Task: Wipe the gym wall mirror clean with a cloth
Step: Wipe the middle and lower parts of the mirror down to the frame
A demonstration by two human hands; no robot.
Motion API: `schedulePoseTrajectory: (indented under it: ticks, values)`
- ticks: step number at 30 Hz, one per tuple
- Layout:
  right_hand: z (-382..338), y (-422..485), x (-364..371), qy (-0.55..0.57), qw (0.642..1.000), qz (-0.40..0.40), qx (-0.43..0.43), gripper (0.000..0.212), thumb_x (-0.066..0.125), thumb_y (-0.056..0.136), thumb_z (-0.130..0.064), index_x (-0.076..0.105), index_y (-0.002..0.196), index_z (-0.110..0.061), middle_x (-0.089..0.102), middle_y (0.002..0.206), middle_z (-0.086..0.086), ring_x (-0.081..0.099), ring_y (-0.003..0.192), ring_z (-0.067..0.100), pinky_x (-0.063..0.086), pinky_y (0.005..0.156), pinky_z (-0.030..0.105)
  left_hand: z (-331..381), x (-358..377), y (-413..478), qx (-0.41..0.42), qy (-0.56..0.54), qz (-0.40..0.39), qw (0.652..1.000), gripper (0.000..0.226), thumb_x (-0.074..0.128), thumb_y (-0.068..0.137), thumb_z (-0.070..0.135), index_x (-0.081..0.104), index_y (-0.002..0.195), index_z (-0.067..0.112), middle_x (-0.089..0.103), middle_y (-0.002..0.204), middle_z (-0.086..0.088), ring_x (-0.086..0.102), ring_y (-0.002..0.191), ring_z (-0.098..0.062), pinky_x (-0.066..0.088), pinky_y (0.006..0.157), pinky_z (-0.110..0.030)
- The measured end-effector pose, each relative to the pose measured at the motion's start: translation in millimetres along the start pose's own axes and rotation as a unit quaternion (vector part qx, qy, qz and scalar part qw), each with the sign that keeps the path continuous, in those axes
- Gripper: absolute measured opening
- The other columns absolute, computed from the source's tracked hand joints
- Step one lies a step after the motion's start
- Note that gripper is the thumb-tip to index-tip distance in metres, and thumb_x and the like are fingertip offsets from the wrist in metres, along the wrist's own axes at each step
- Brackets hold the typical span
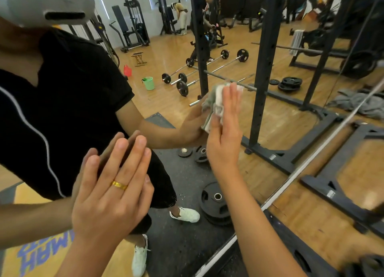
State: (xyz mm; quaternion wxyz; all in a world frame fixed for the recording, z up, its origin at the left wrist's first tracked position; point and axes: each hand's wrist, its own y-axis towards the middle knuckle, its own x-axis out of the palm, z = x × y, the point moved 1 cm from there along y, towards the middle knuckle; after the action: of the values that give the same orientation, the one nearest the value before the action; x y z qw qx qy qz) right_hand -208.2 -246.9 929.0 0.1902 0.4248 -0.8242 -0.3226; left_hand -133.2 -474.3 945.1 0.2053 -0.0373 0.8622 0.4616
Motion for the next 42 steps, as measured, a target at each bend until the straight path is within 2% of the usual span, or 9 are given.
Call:
schedulePoseTrajectory:
  ticks: [5, 12, 15, 20, 27, 31, 35, 39, 42]
  values:
    - [-9.9, -9.0, 13.0, 0.054, 0.994, 0.080, 0.056, 0.055, 0.040, 0.106, 0.001, 0.028, 0.159, -0.009, 0.020, 0.168, -0.003, 0.006, 0.160, 0.018, 0.012, 0.130, 0.035, 0.3, 3.2, 2.0, 0.004, 0.020, 0.003, 1.000, 0.053, 0.060, 0.095, 0.016, 0.055, 0.146, 0.001, 0.047, 0.156, -0.013, 0.040, 0.148, -0.032, 0.027, 0.120, -0.053]
    - [-6.2, -117.3, 38.0, 0.019, 0.997, 0.001, 0.069, 0.061, 0.041, 0.105, 0.003, 0.021, 0.161, -0.012, 0.013, 0.170, -0.019, 0.004, 0.160, 0.023, 0.017, 0.127, 0.058, 0.5, 2.1, 2.3, 0.007, 0.027, -0.003, 1.000, 0.058, 0.059, 0.095, 0.021, 0.050, 0.150, 0.003, 0.045, 0.158, -0.011, 0.036, 0.150, -0.029, 0.020, 0.126, -0.049]
    - [0.9, -89.3, 31.1, -0.005, 0.999, 0.007, 0.031, 0.059, 0.040, 0.105, 0.000, 0.022, 0.160, -0.008, 0.013, 0.170, -0.018, 0.006, 0.160, 0.025, 0.016, 0.129, 0.040, 0.8, 1.8, 5.8, 0.011, 0.025, -0.008, 1.000, 0.056, 0.057, 0.097, 0.022, 0.051, 0.150, 0.004, 0.044, 0.159, -0.010, 0.035, 0.151, -0.030, 0.019, 0.126, -0.049]
    - [-18.1, -51.5, 30.5, 0.036, 0.992, 0.076, 0.098, 0.055, 0.041, 0.108, -0.004, 0.026, 0.160, -0.007, 0.020, 0.170, 0.006, 0.009, 0.159, 0.017, 0.013, 0.124, 0.017, -3.1, -0.3, 7.4, 0.017, 0.028, -0.030, 0.999, 0.058, 0.051, 0.099, 0.024, 0.047, 0.153, 0.005, 0.036, 0.164, -0.010, 0.030, 0.153, -0.030, 0.011, 0.128, -0.049]
    - [-34.5, -200.4, 69.3, 0.036, 0.991, -0.021, 0.127, 0.063, 0.040, 0.106, -0.005, 0.016, 0.160, -0.026, 0.010, 0.171, -0.019, 0.004, 0.159, 0.014, 0.018, 0.127, 0.042, -3.1, -5.1, 3.1, 0.018, 0.022, -0.039, 0.999, 0.057, 0.039, 0.105, 0.027, 0.037, 0.157, 0.004, 0.030, 0.167, -0.012, 0.025, 0.156, -0.030, 0.006, 0.129, -0.048]
    - [-24.5, -147.0, 55.9, 0.000, 0.996, -0.002, 0.094, 0.062, 0.040, 0.105, -0.006, 0.016, 0.160, -0.019, 0.010, 0.170, -0.015, 0.004, 0.159, 0.015, 0.019, 0.128, 0.044, -4.2, -6.4, 5.3, 0.023, 0.019, -0.034, 0.999, 0.057, 0.043, 0.103, 0.025, 0.041, 0.155, 0.004, 0.032, 0.166, -0.012, 0.027, 0.155, -0.030, 0.009, 0.128, -0.048]
    - [-24.5, -65.2, 35.4, 0.000, 0.995, 0.043, 0.090, 0.057, 0.038, 0.108, -0.010, 0.021, 0.162, -0.014, 0.015, 0.171, -0.002, 0.002, 0.159, 0.015, 0.010, 0.128, 0.027, -5.7, -5.3, 4.9, 0.016, 0.023, -0.030, 0.999, 0.056, 0.044, 0.102, 0.024, 0.043, 0.155, 0.005, 0.032, 0.166, -0.011, 0.027, 0.155, -0.030, 0.010, 0.128, -0.049]
    - [-32.5, -103.2, 48.3, 0.013, 0.995, 0.041, 0.093, 0.058, 0.038, 0.108, -0.012, 0.016, 0.161, -0.022, 0.009, 0.168, -0.022, 0.000, 0.159, 0.015, 0.011, 0.129, 0.056, -3.6, -6.6, 1.4, 0.026, 0.031, -0.036, 0.999, 0.058, 0.047, 0.101, 0.025, 0.042, 0.155, 0.005, 0.032, 0.166, -0.011, 0.027, 0.155, -0.030, 0.011, 0.128, -0.050]
    - [-30.8, -161.8, 61.5, 0.012, 0.996, -0.013, 0.090, 0.058, 0.037, 0.108, -0.015, 0.017, 0.162, -0.015, 0.009, 0.172, -0.014, 0.000, 0.160, 0.020, 0.011, 0.127, 0.058, -2.3, -6.9, 3.5, 0.027, 0.037, -0.031, 0.998, 0.058, 0.050, 0.100, 0.025, 0.044, 0.154, 0.006, 0.034, 0.165, -0.011, 0.029, 0.154, -0.030, 0.012, 0.128, -0.049]
